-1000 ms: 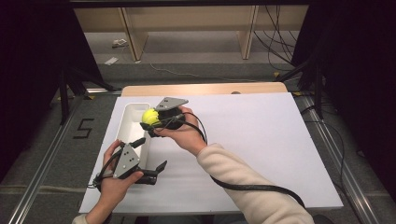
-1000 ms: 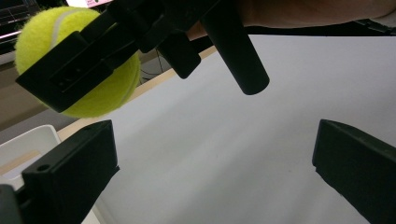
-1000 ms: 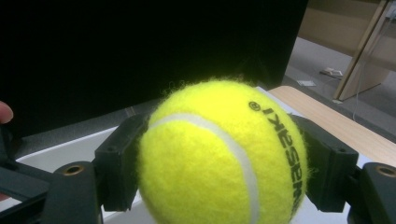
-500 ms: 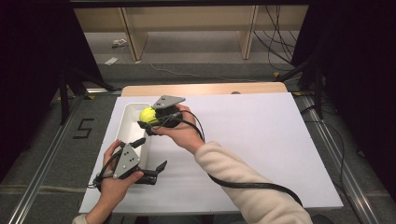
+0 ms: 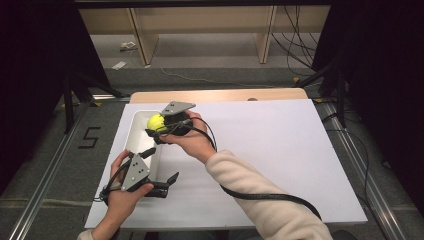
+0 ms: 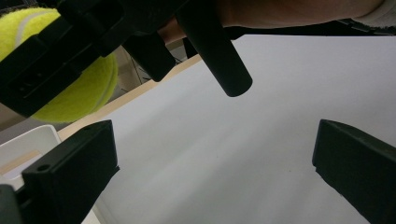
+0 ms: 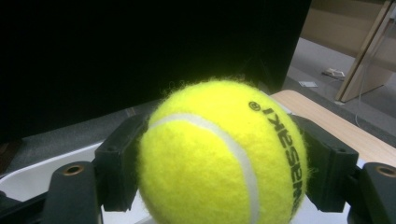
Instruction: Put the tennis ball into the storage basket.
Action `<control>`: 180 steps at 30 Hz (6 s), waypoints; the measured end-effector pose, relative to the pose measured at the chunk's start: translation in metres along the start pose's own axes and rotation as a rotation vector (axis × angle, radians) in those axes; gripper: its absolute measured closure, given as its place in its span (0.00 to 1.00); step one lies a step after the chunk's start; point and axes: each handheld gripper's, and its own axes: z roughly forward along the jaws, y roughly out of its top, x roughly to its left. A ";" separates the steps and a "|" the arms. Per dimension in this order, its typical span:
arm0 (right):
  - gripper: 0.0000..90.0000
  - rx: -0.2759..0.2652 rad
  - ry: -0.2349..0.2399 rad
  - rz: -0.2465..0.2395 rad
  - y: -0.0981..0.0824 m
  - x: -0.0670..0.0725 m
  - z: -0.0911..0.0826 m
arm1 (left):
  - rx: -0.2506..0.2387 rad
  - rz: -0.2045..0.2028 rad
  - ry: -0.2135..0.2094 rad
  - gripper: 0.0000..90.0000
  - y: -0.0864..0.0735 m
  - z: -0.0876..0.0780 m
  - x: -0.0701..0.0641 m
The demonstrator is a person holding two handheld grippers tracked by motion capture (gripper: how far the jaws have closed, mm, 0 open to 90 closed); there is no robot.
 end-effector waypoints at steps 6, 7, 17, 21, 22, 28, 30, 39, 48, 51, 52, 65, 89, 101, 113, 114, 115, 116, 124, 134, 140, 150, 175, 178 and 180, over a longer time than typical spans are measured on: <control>0.30 0.005 -0.001 0.003 0.000 -0.003 0.003 | 0.001 0.000 0.000 0.00 0.000 0.000 0.000; 0.30 0.006 -0.002 0.003 -0.001 -0.003 0.004 | 0.001 0.000 0.000 0.00 0.000 0.000 0.000; 0.30 0.013 -0.001 0.005 0.002 -0.005 0.010 | 0.000 0.001 0.001 0.00 0.000 0.000 0.000; 0.30 0.013 0.001 0.009 0.003 -0.005 0.013 | 0.000 0.000 0.000 0.00 0.000 0.000 0.000; 0.30 0.014 0.003 0.011 0.003 -0.005 0.014 | 0.000 0.000 0.000 0.00 0.000 0.000 0.000; 0.30 0.024 0.006 0.009 0.003 -0.006 0.019 | 0.002 -0.001 0.000 0.00 0.000 0.000 0.000; 0.30 0.031 0.010 0.013 0.003 -0.007 0.021 | 0.001 0.003 0.001 0.00 0.000 0.000 0.000; 0.30 0.045 0.008 0.017 0.003 -0.010 0.030 | 0.001 -0.002 0.000 0.00 0.000 0.000 -0.001; 0.30 0.058 0.011 0.015 0.006 -0.011 0.039 | 0.002 -0.002 0.000 0.00 0.000 0.000 -0.001; 0.30 0.064 0.016 0.016 0.006 -0.011 0.042 | 0.003 -0.002 0.000 0.00 0.000 0.000 -0.001; 0.30 0.065 0.015 0.015 0.006 -0.011 0.043 | 0.003 -0.001 0.000 0.00 0.000 0.000 0.000; 0.30 0.089 0.031 0.005 0.010 -0.010 0.058 | 0.006 -0.001 -0.003 0.00 -0.001 0.000 -0.001; 0.29 0.139 0.049 0.017 0.004 -0.012 0.080 | 0.004 0.005 -0.002 0.00 0.000 -0.001 -0.001; 0.29 0.151 0.058 0.014 0.001 -0.012 0.087 | 0.004 0.004 -0.003 0.00 0.000 -0.001 -0.001; 0.29 0.162 0.056 0.015 -0.002 -0.010 0.092 | 0.005 0.004 -0.003 0.00 0.000 -0.001 -0.001; 0.29 0.162 0.055 0.016 -0.002 -0.010 0.092 | 0.005 0.005 -0.003 0.00 0.000 -0.001 -0.001; 0.29 0.162 0.055 0.016 -0.002 -0.010 0.092 | 0.005 0.005 -0.002 0.00 0.000 -0.001 -0.001; 0.29 0.164 0.055 0.017 -0.002 -0.010 0.092 | 0.005 0.005 -0.003 0.00 0.000 -0.001 -0.001; 0.25 0.164 0.066 0.017 -0.004 -0.009 0.094 | 0.005 0.005 -0.003 0.00 0.000 -0.001 -0.001; 0.20 0.157 0.064 0.026 -0.003 -0.010 0.090 | 0.007 0.005 -0.004 0.00 0.000 -0.001 -0.001; 0.20 0.147 0.068 0.020 0.000 -0.010 0.084 | 0.007 0.006 -0.003 0.00 0.000 -0.001 -0.001; 0.19 0.127 0.054 0.019 0.001 -0.013 0.069 | 0.008 0.006 -0.003 0.00 0.000 -0.001 -0.001; 0.20 0.089 0.001 0.036 -0.007 -0.030 0.017 | 0.009 0.000 -0.002 0.00 -0.001 -0.001 -0.001; 0.20 0.089 -0.003 0.033 -0.009 -0.032 0.011 | 0.008 0.000 -0.002 0.00 -0.001 -0.001 -0.001; 0.20 0.087 -0.007 0.033 -0.011 -0.033 0.006 | 0.008 0.000 -0.001 0.00 -0.001 -0.001 -0.001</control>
